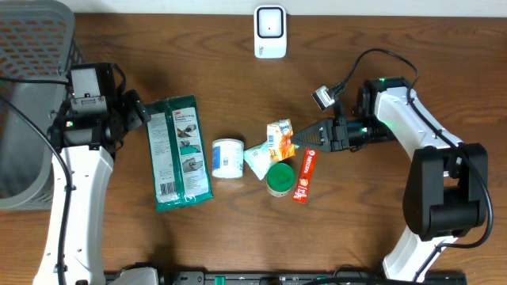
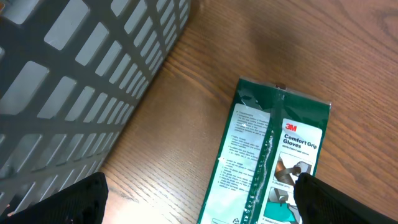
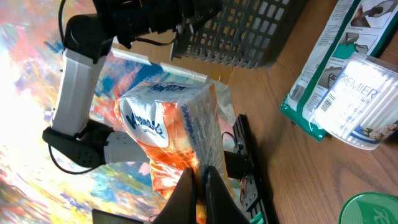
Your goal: Scan the item barcode
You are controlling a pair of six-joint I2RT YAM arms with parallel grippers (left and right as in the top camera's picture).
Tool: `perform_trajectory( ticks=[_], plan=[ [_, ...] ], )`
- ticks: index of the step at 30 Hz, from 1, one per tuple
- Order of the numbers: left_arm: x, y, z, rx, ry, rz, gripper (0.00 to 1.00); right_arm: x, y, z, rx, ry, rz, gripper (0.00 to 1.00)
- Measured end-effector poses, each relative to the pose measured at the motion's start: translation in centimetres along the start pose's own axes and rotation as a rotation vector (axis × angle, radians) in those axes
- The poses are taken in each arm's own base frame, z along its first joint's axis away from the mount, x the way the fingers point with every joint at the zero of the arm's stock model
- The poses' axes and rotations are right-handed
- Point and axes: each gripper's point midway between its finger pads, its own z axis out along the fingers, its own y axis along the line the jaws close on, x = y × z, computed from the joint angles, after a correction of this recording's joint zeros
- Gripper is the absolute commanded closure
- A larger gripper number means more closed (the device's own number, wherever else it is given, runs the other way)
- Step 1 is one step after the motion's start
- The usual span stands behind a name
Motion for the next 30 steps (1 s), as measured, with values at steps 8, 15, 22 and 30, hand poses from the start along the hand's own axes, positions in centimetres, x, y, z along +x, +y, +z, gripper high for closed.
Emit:
perform_trajectory(
  ticks=[8,15,22,30],
  plan=[
    [0.0,0.0,0.0,0.0,0.0,0.0,0.05,0.1,0.1,0.2,-0.002,0.005,0.002,0.99],
    [0.0,0.0,0.0,0.0,0.0,0.0,0.05,0.1,1.0,0.2,-0.001,0.005,-0.025,0.99],
    [0.0,0.0,0.0,0.0,0.0,0.0,0.05,0.2,1.8,0.1,0.0,0.004,-0.029,0.99],
    [0.0,0.0,0.0,0.0,0.0,0.0,0.05,0.3,2.5,0.1,0.001,0.004,-0.01,0.99]
  ],
)
